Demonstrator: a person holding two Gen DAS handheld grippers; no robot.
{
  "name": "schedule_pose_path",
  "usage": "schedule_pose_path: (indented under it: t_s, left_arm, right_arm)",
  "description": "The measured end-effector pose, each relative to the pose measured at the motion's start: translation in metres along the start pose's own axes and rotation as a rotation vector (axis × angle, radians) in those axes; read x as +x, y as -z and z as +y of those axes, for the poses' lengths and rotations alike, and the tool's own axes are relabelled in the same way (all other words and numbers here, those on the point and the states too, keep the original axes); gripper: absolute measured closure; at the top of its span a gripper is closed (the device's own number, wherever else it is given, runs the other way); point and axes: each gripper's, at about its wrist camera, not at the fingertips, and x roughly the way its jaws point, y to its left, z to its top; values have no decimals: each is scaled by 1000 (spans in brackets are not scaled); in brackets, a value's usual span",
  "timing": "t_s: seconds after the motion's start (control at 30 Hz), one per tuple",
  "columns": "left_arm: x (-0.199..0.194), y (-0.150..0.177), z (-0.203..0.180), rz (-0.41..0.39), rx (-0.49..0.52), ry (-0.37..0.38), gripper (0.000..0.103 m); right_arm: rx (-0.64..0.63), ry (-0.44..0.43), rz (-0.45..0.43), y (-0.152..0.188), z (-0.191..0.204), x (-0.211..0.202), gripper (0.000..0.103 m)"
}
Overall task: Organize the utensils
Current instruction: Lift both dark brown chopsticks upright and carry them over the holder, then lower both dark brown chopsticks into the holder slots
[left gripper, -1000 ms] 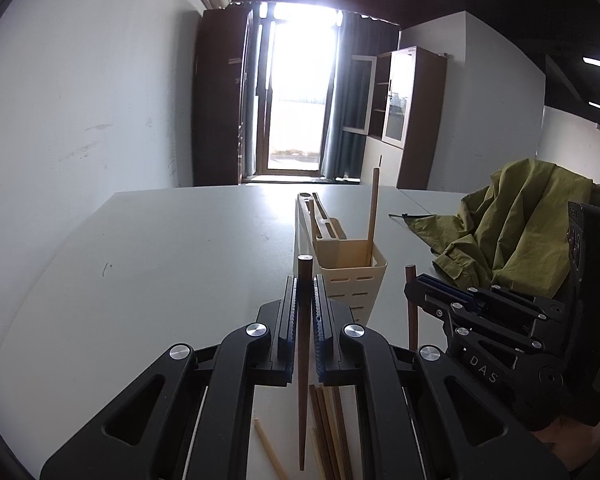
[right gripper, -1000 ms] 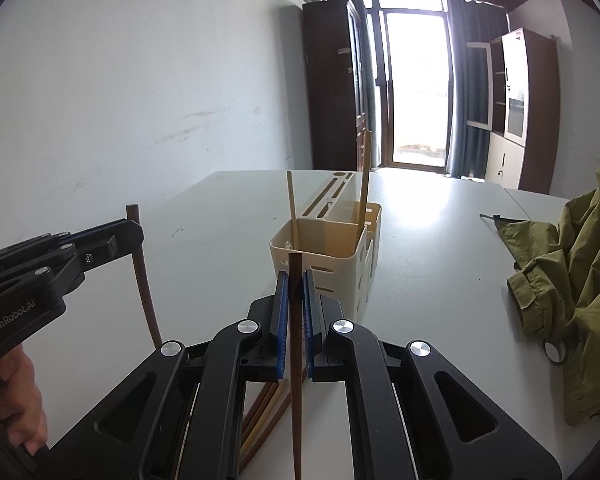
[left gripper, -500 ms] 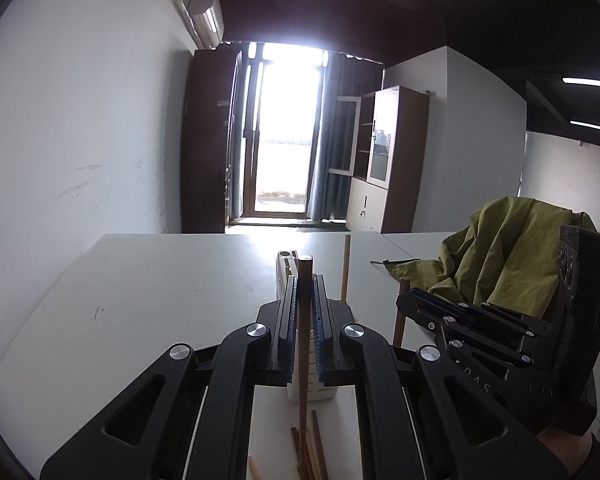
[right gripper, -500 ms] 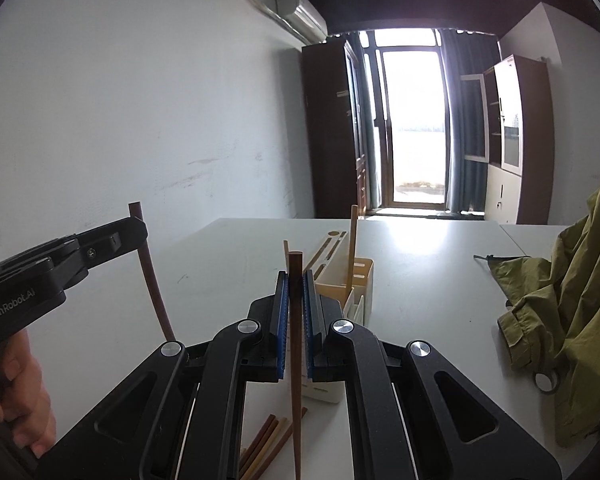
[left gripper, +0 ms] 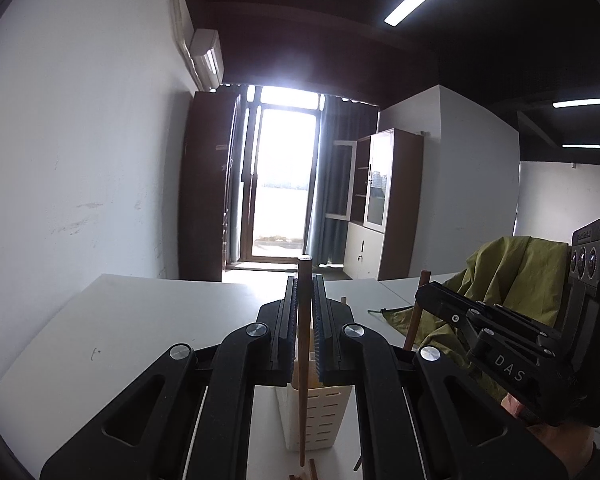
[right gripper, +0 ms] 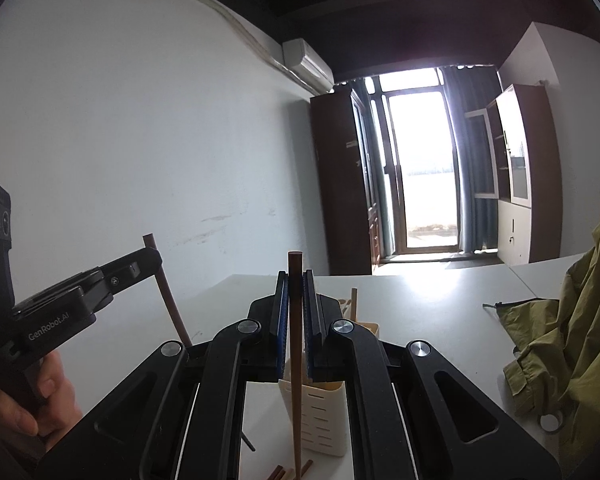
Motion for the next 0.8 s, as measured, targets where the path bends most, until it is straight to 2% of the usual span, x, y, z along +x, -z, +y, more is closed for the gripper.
schedule_pose_path:
  t_s: [0.23, 0.43, 0.8]
  left_arm:
    - [-5, -6, -11, -84, 30, -15, 96]
    - [-8, -15, -10, -159, 25, -25, 96]
    - [-19, -24, -11, -323, -27, -64, 97]
  right_arm:
    - [-5, -48, -142, -13, -6, -10, 96]
    - [-23, -67, -226, -18, -7, -12, 96]
    - [-4, -90, -414, -15, -16, -22, 96]
